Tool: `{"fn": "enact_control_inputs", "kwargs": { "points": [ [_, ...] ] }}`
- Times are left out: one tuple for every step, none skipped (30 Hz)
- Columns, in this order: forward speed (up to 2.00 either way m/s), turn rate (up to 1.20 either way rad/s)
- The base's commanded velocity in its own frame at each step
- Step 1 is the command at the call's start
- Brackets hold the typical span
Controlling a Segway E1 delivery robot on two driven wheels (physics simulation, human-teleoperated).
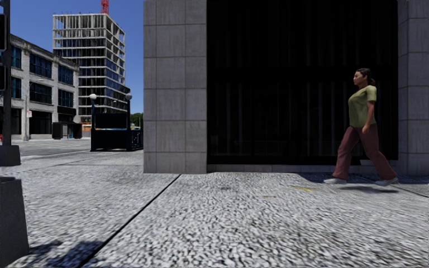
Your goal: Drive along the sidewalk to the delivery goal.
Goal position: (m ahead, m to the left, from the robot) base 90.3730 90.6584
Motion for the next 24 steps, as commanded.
{"fn": "enact_control_inputs", "kwargs": {
  "points": [
    [1.29, 0.0],
    [1.29, 0.0],
    [1.29, 0.0],
    [1.29, 0.0],
    [1.29, 0.0],
    [1.29, 0.0],
    [1.29, 0.0],
    [1.29, 0.0],
    [1.29, 0.0],
    [1.29, 0.0],
    [1.28, 0.0],
    [1.24, 0.0],
    [1.12, 0.0],
    [0.94, 0.0],
    [0.77, 0.0],
    [0.71, 0.0],
    [0.7, 0.0],
    [0.7, 0.0],
    [0.69, 0.0],
    [0.69, 0.0],
    [0.69, 0.0],
    [0.69, 0.0],
    [0.69, 0.0],
    [0.69, 0.0]
  ]
}}
